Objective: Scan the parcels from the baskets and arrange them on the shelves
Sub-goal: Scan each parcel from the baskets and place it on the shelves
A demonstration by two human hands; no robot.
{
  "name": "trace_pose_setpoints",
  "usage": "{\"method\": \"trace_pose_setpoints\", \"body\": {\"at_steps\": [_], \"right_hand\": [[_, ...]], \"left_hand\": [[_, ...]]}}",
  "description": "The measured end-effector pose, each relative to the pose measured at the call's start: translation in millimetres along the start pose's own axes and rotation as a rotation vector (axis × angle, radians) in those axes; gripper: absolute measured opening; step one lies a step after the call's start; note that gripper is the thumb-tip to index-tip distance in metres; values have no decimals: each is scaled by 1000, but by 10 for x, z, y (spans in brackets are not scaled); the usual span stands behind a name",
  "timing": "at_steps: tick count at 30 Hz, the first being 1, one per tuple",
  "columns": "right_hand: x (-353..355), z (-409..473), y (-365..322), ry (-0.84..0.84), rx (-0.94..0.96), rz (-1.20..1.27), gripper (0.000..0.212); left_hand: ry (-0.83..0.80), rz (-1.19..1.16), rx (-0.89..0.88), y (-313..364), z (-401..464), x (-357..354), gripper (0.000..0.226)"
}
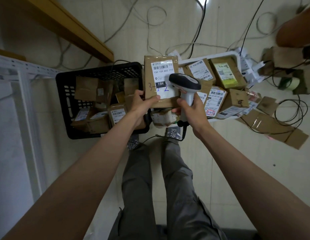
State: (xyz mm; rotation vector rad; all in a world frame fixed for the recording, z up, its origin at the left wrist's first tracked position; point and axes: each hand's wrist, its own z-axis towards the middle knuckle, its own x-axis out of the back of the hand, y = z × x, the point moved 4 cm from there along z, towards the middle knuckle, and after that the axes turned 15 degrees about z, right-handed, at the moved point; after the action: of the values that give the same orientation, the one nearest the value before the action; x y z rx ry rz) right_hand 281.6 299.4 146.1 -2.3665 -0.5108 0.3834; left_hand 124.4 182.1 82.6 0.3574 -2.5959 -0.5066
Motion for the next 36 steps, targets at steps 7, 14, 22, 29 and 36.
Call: {"method": "trace_pose_setpoints", "body": {"at_steps": [7,14,22,29,36], "right_hand": [[-47,-622,-246,-67,25,-70,23],[-356,-1395,-509,-126,64,-123,28],[-1044,-2322,-692,-299,84,-205,34],[-1655,-3106,-707,-476,103,-370,28],[-2052,-3453,-750,-609,133,-431,12]], "left_hand": [[-31,-59,-39,-191,-705,391,71],[73,-242,-50,-468,-1583,872,63],[240,-294,-110,-986,-2423,1401,63],[465,-357,-128,-1455,-3072,1919,64],[561,-387,-165,-1652,-3305,2224,66]]}}
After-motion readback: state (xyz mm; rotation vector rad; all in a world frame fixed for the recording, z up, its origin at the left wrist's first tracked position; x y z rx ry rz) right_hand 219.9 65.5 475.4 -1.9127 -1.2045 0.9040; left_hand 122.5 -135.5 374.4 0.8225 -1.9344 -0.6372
